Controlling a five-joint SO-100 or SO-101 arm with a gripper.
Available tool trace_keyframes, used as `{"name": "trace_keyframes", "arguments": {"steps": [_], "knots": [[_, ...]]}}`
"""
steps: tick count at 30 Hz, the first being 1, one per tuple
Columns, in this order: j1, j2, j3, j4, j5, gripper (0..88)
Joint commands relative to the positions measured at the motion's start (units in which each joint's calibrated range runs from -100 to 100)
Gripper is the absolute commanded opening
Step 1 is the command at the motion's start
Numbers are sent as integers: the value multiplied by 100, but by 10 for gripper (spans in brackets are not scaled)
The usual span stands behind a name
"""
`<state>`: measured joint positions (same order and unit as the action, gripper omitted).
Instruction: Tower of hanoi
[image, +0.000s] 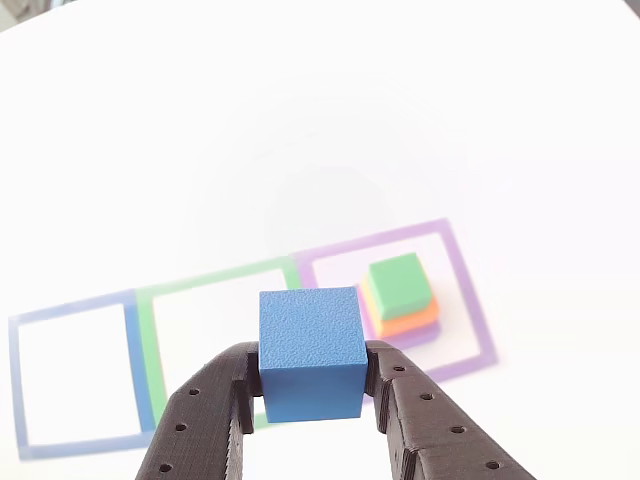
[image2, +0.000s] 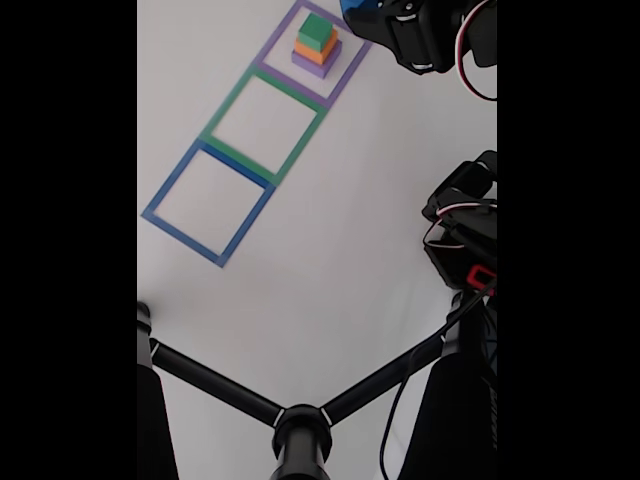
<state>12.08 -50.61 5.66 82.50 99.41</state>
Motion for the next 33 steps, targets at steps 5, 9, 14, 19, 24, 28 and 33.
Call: {"name": "trace_keyframes", "arguments": {"steps": [5, 9, 14, 19, 24, 28, 33], "knots": [[-661, 229, -111, 17, 59, 40], [-843, 221, 789, -558, 59, 39], [-795, 116, 2516, -2032, 59, 40], [-834, -22, 4289, -3748, 59, 44], [-987, 75, 6289, -6396, 59, 45], [-1064, 576, 7107, -7959, 59, 46], [-1121, 1892, 7543, -10080, 59, 47]]}}
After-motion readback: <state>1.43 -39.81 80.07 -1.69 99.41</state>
